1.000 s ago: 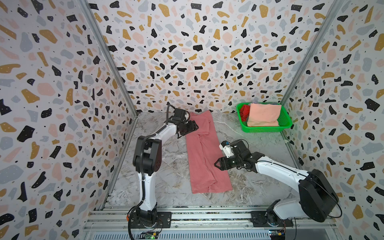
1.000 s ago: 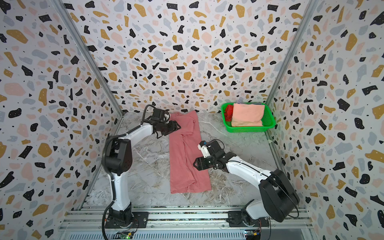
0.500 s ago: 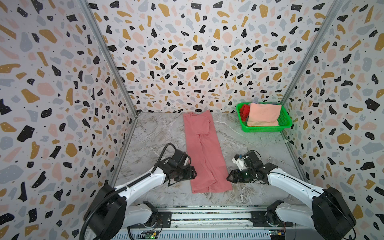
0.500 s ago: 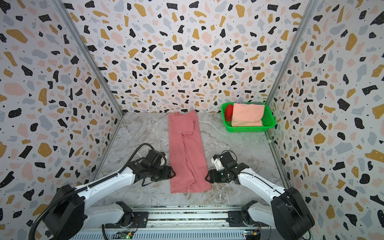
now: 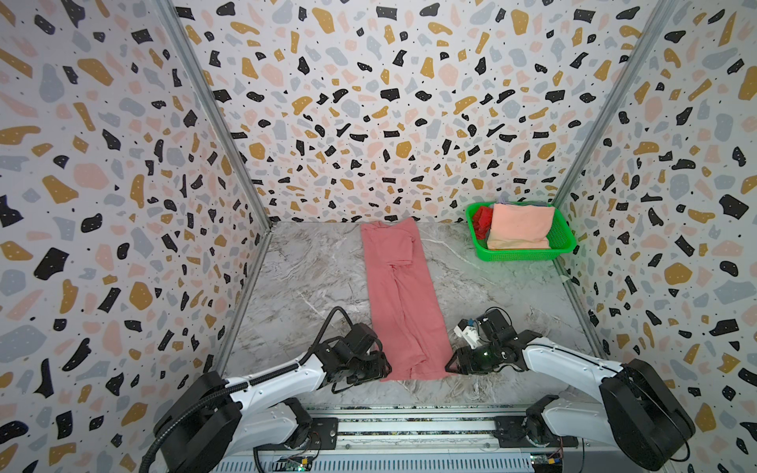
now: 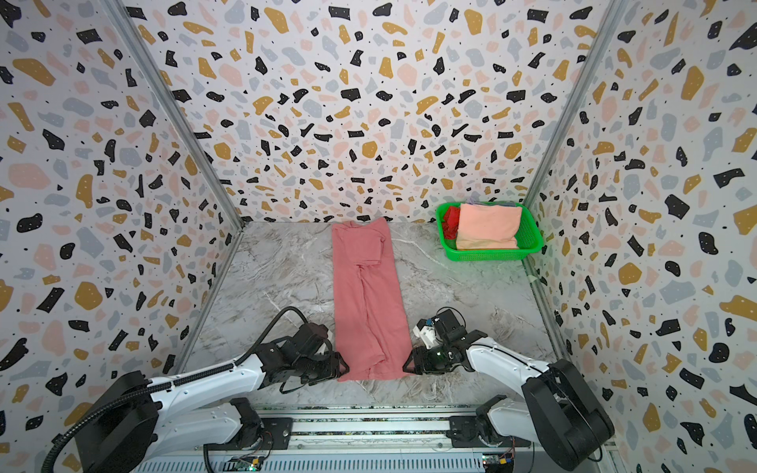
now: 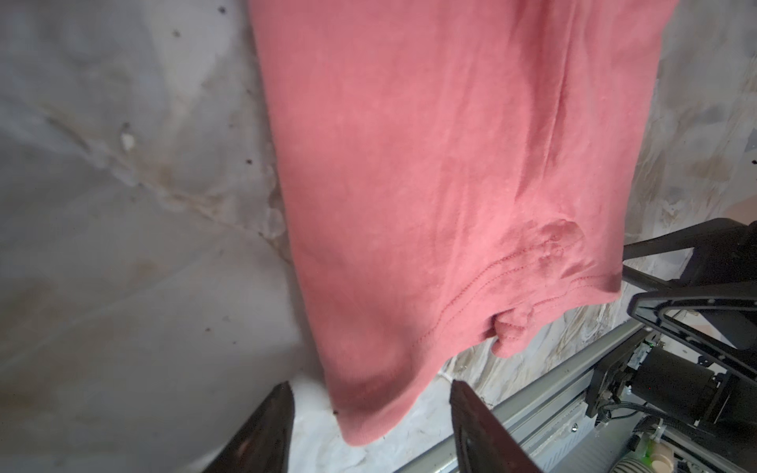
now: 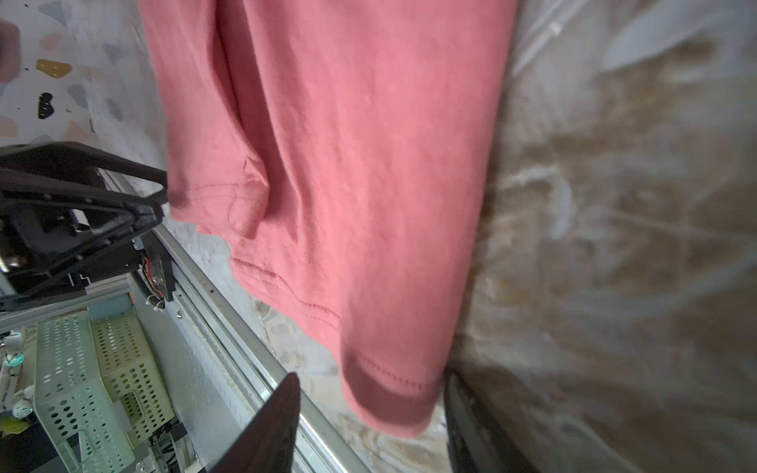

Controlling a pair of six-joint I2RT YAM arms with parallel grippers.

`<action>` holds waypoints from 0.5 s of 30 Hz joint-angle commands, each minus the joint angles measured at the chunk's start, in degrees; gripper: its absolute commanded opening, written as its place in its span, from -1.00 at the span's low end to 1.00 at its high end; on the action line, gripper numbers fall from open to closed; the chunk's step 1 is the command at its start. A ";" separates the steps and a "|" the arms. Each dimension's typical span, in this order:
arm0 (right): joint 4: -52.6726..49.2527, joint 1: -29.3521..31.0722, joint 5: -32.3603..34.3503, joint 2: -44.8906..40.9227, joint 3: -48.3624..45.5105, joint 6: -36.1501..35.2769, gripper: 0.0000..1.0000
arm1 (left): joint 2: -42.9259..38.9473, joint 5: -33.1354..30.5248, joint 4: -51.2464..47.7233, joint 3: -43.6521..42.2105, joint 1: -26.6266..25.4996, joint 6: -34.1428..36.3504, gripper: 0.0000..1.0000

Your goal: Fold and stack the t-shirts

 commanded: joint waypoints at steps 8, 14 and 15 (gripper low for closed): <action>3.57 0.52 -0.07 0.20 -1.25 1.92 -0.76 | 0.90 1.28 8.71 -2.32 -0.82 -4.57 -0.63; -2.73 3.84 -0.37 -1.81 0.97 -0.20 -0.99 | -5.08 2.93 5.11 -3.72 -2.44 -6.32 -1.00; -4.37 4.96 -0.25 -2.46 1.37 -0.49 -1.00 | -6.29 3.28 3.97 -3.91 -2.72 -6.49 -1.00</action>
